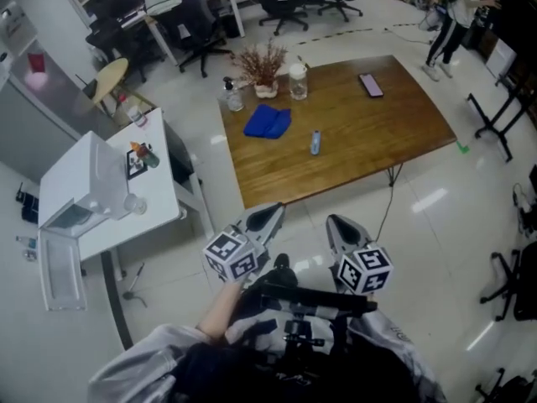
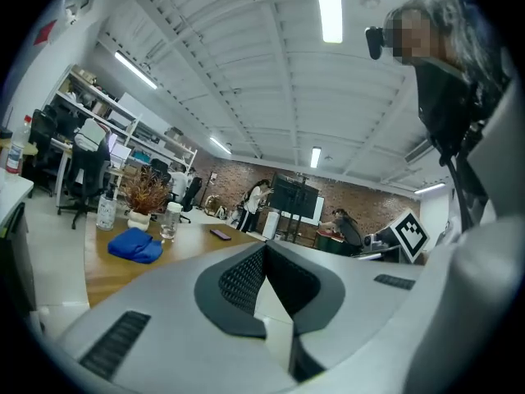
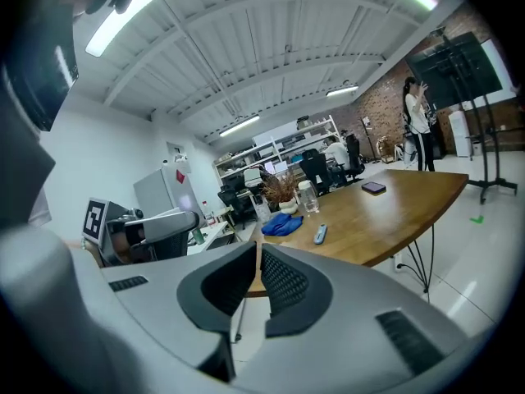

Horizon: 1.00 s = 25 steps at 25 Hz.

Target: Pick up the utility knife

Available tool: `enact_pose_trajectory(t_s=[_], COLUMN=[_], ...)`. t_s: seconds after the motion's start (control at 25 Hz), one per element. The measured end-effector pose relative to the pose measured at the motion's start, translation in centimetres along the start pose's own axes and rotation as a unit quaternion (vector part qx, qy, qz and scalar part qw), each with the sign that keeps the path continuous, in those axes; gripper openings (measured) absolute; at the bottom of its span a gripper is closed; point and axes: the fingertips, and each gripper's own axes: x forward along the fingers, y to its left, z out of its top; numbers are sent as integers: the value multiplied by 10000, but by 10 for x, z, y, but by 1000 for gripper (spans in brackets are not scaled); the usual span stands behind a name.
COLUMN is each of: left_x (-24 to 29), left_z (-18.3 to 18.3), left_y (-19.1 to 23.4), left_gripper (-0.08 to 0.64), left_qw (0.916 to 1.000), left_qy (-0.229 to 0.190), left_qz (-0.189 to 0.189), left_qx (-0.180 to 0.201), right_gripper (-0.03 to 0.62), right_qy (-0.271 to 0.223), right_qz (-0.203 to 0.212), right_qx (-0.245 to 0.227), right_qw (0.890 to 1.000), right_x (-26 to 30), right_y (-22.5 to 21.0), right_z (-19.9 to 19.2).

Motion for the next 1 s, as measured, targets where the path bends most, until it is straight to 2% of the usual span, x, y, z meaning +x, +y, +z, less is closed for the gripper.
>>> enact_pose_trajectory(t_s=[0.12,0.24,0.32,0.4,0.52,0.72,1.0], left_x=[18,35,47,57,66,70,74], left_z=[10,20,23,25,23,12,8], left_y=[39,69,84,99,117,123,134], left_gripper=[2,2,2,2,2,2,2], left_qw=[9999,9996,9990,9984,9978,9965,9966], left_qy=[29,65,101,121,142,196,206], left_qz=[-97,-276,-435,-538,-585,-591,-284], left_qx=[-48,-56,-82,-137,-271,-555,-751], right_gripper=[15,59,132,167,170,172,207], right_qy=[-9,-72,-124,-155,-9,149,489], right_qz=[-111,-269,-398,-522,-606,-656,-590], right_qx=[91,244,395,527,630,660,624], right_qw=[9999,9993,9984,9971,9962,9956,9951], right_x=[34,62,78,90,105,111,134], right_y=[-7,-16,-23,-29,-33,-39,-66], right_z=[15,27,32,36,31,30,32])
